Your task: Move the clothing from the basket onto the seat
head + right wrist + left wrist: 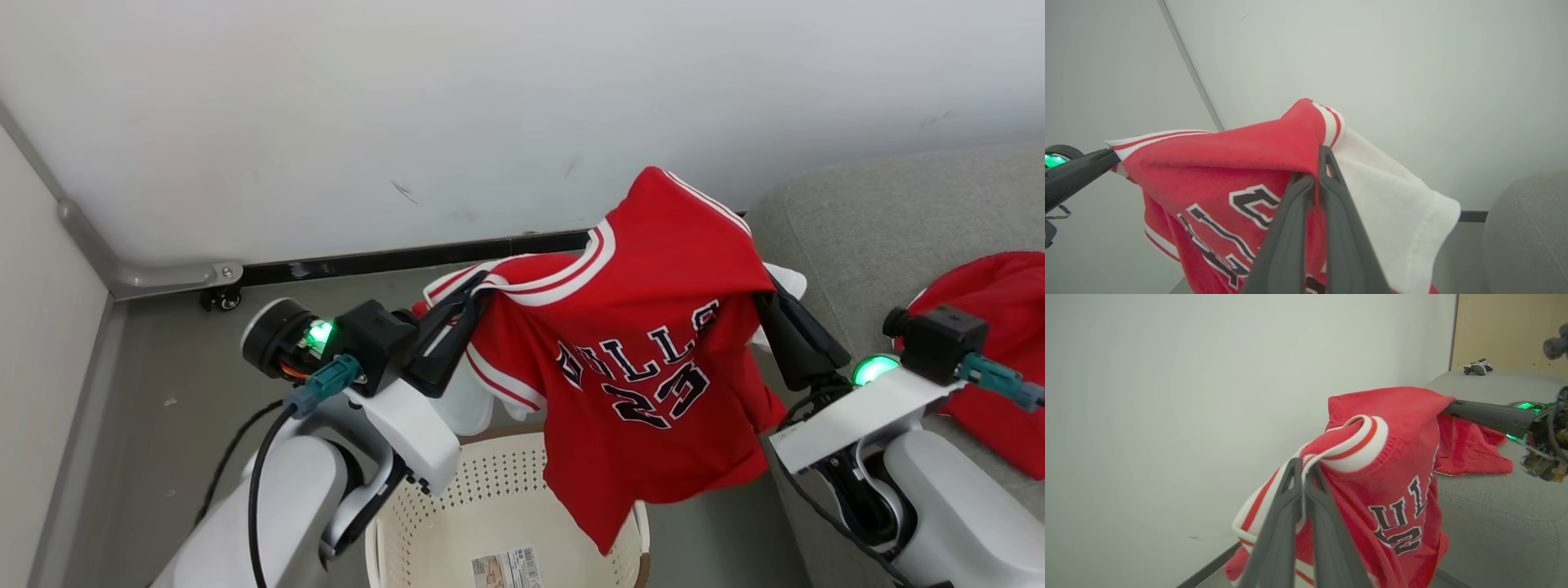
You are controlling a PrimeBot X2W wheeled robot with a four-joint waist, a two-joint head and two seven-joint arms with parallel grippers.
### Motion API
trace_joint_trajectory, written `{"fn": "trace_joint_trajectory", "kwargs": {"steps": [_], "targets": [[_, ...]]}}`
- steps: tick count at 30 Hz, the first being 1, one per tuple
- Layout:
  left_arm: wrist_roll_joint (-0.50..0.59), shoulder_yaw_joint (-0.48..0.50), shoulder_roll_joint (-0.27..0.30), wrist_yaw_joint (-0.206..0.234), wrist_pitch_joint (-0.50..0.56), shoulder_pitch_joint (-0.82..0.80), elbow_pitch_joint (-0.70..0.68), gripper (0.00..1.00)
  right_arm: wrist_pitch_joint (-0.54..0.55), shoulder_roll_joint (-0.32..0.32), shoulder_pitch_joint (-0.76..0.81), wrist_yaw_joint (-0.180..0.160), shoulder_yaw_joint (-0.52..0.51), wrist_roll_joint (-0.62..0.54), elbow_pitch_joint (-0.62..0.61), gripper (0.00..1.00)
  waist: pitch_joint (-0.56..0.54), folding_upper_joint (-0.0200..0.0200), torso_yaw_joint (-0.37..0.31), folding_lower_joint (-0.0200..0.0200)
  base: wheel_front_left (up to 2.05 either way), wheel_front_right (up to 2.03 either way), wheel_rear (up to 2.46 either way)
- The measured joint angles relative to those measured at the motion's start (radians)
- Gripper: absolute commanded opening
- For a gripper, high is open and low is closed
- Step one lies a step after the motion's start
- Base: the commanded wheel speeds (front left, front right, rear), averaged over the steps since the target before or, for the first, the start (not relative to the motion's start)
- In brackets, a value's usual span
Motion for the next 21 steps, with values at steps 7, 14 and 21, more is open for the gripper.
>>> {"fn": "trace_joint_trajectory", "kwargs": {"steps": [7, 14, 21], "targets": [[-0.057, 0.005, -0.045, -0.004, -0.019, 0.026, -0.013, 1.00, 0.000, -0.005, 0.042, 0.000, -0.065, -0.010, -0.013, 0.00, 0.004, 0.0000, -0.013, 0.0000, 0.00, 0.00, 0.00], [-0.074, 0.006, -0.041, -0.025, -0.037, 0.037, -0.025, 1.00, 0.000, -0.035, 0.075, 0.000, -0.172, -0.038, -0.012, 0.00, 0.011, 0.0000, -0.017, 0.0000, 0.00, 0.00, 0.00], [-0.079, -0.003, -0.026, -0.038, -0.062, 0.056, -0.039, 1.00, 0.000, -0.046, 0.103, 0.000, -0.240, -0.063, -0.031, 0.00, 0.020, 0.0000, -0.025, 0.0000, 0.00, 0.00, 0.00]]}}
